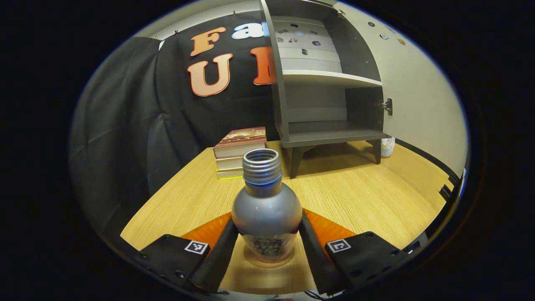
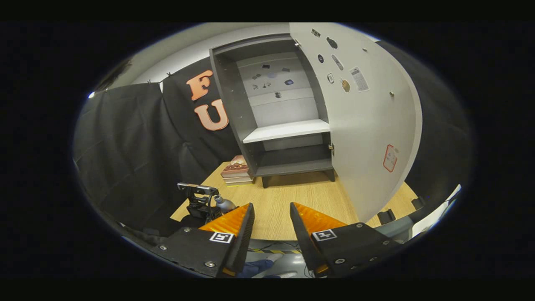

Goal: Open the cabinet door with the right hand, grasp the bottle in the cabinet with the left hand and place it on the coaster, then close the cabinet door with the right hand.

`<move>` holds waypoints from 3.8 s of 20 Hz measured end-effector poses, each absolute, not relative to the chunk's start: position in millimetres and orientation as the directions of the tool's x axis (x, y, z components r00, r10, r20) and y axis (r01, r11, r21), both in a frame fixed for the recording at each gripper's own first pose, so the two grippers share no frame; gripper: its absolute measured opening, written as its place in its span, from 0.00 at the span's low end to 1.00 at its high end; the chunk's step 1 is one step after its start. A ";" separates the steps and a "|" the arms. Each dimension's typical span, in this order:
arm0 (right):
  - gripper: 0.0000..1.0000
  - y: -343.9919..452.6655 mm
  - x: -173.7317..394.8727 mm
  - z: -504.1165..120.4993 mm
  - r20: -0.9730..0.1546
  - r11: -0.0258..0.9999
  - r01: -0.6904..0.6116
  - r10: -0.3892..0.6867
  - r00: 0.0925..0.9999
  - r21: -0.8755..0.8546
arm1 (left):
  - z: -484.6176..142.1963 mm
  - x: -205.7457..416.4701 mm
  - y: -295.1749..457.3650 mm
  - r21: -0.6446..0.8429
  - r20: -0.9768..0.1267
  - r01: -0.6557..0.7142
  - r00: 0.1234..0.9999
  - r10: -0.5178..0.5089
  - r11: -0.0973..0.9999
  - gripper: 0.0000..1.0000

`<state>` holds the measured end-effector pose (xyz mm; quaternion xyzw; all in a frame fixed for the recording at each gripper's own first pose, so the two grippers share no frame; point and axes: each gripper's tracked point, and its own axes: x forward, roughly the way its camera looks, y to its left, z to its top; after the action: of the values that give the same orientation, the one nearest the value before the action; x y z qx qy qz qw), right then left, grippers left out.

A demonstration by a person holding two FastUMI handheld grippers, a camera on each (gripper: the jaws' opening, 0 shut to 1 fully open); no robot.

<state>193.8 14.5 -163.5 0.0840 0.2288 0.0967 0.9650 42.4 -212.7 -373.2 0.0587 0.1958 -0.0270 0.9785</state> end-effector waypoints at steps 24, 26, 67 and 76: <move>0.54 -108.4 166.4 -32.2 -0.108 0.994 0.002 0.010 0.994 0.111 | -153.4 41.0 -234.9 0.073 -0.124 0.131 0.985 -0.121 0.989 0.95; 0.54 -141.2 168.9 -18.1 -0.076 0.994 0.043 -0.035 0.997 0.103 | -147.2 39.5 -225.7 0.094 -0.127 0.114 0.987 -0.102 0.989 0.95; 0.63 -11.0 308.5 -26.1 -0.067 0.945 -0.286 0.299 0.952 0.156 | -140.4 92.0 -113.9 0.094 -0.180 -0.102 0.977 0.117 0.990 0.95; 0.78 41.1 365.3 -31.8 -0.055 0.917 -0.386 0.393 0.918 0.100 | -123.2 121.5 -71.4 0.070 -0.152 -0.147 0.976 0.156 0.987 0.95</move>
<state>365.3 41.1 -31.8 0.0436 0.0371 0.1991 0.9783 121.5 -71.4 -123.2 0.0291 0.0785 0.0762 0.9936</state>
